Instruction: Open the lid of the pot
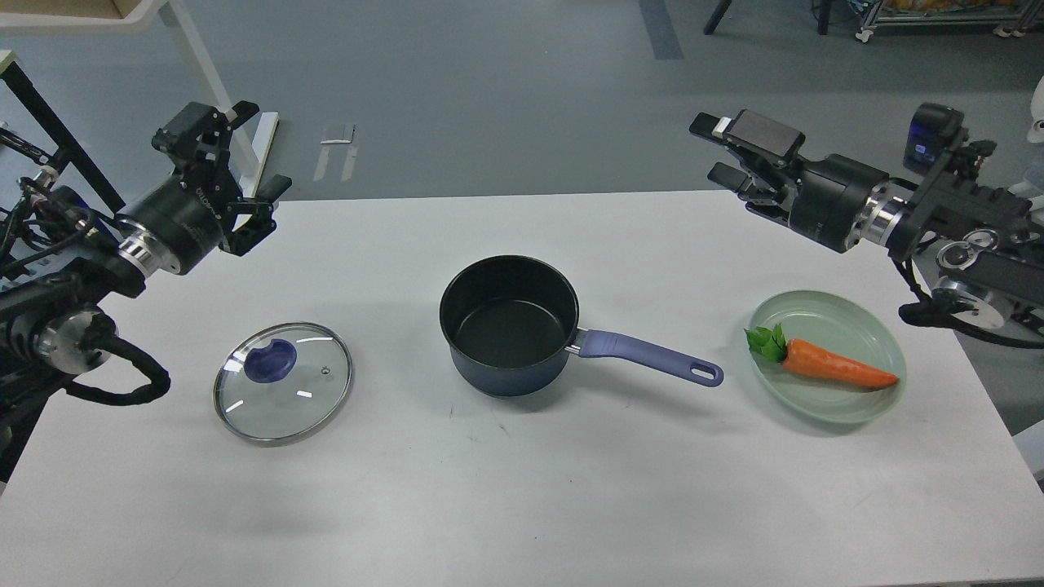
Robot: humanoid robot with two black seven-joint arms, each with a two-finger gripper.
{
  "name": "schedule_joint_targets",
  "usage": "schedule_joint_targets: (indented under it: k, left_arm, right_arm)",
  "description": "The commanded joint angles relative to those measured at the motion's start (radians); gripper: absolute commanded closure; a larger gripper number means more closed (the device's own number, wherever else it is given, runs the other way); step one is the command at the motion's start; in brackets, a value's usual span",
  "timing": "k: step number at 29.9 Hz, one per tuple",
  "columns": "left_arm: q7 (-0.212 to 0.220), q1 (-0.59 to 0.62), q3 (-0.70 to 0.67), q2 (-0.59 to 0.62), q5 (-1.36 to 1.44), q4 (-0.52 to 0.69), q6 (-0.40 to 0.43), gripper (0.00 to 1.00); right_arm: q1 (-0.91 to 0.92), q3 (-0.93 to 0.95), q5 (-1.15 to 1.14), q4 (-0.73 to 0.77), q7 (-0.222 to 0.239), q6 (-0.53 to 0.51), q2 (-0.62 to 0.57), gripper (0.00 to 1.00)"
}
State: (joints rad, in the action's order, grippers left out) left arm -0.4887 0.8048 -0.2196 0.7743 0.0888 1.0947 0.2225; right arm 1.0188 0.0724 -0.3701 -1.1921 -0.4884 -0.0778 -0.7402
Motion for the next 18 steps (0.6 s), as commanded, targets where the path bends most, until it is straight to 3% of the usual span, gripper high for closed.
schedule_joint_targets:
  k: [1, 4, 6, 9, 18]
  left_arm:
    - [0.0, -0.024, -0.036, -0.07, -0.014, -0.065, 0.006, 0.01]
    - [0.005, -0.073, -0.104, -0.13, -0.03, -0.107, 0.024, 0.01]
    - [0.073, -0.117, -0.167, -0.164, -0.038, -0.118, 0.066, 0.01]
    - [0.119, -0.18, -0.249, -0.202, -0.038, -0.127, 0.11, 0.01]
    - [0.118, -0.248, -0.366, -0.23, -0.037, -0.128, 0.138, 0.01]
  right_arm:
    - [-0.132, 0.117, 0.181, -0.004, 0.0, 0.003, 0.015, 0.01]
    - [-0.245, 0.219, 0.29, 0.0, 0.0, 0.001, 0.064, 0.01]
    - [-0.311, 0.283, 0.316, 0.003, 0.0, -0.002, 0.091, 0.01]
    - [-0.384, 0.358, 0.318, 0.005, 0.0, -0.002, 0.129, 0.01]
    - [-0.531, 0.486, 0.315, 0.003, 0.0, -0.008, 0.193, 0.0]
